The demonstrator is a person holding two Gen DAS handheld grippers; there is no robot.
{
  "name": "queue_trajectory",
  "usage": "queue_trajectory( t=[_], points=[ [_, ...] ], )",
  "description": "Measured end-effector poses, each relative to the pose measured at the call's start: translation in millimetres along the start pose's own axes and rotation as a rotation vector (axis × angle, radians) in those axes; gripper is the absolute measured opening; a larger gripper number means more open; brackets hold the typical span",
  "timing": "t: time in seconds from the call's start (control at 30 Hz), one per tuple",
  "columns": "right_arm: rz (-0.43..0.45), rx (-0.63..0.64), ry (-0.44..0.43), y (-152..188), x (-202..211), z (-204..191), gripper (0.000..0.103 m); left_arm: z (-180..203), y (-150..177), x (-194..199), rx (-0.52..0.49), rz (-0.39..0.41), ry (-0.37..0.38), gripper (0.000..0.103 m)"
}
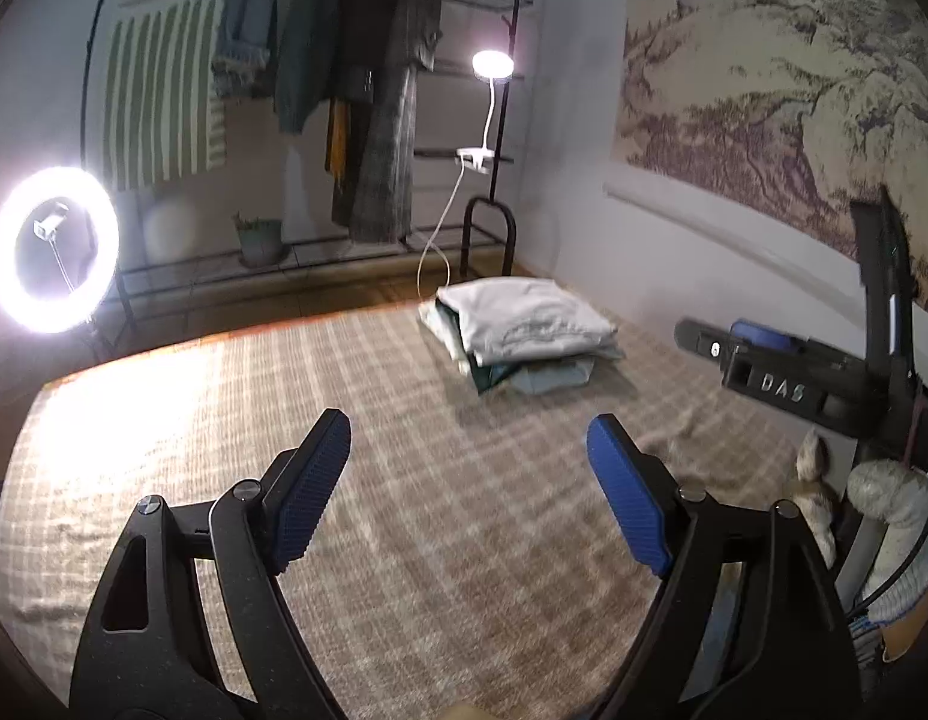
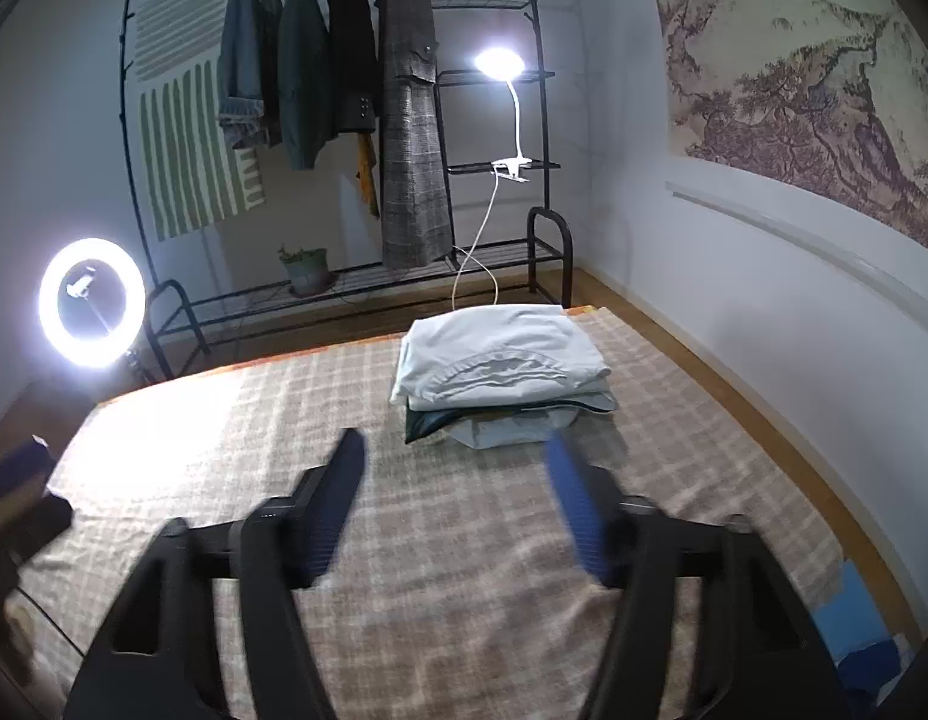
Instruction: Fold small clothes
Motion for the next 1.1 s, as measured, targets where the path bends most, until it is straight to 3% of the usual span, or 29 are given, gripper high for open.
queue_trajectory(
  t=[0.23, 0.67, 1.1],
  points=[
    [0.003, -0.016, -0.015, 1.7, -11.6, -12.7, 0.082, -15.4, 5.9, -4.9, 0.031, 0.020, -0.057, 0.100],
    [-0.043, -0.047, -0.028, 8.9, -33.9, -18.4, 0.082, -28.4, 18.4, -14.9, 0.049, -0.038, -0.094, 0.103],
    [-0.044, 0.001, -0.011, 11.7, -33.0, -27.6, 0.082, -29.1, 18.6, -6.3, 0.019, -0.016, -0.126, 0.103]
  ],
)
Point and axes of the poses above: each gripper's, at about its wrist camera, not at the fingertips, and x roughly against the way its jaws point, z to its right, y to its underside, the point moved 7 cm from there along -x, roughly the way its jaws point, and after that the axes turned 6 degrees about -y, right-handed, at the moved point
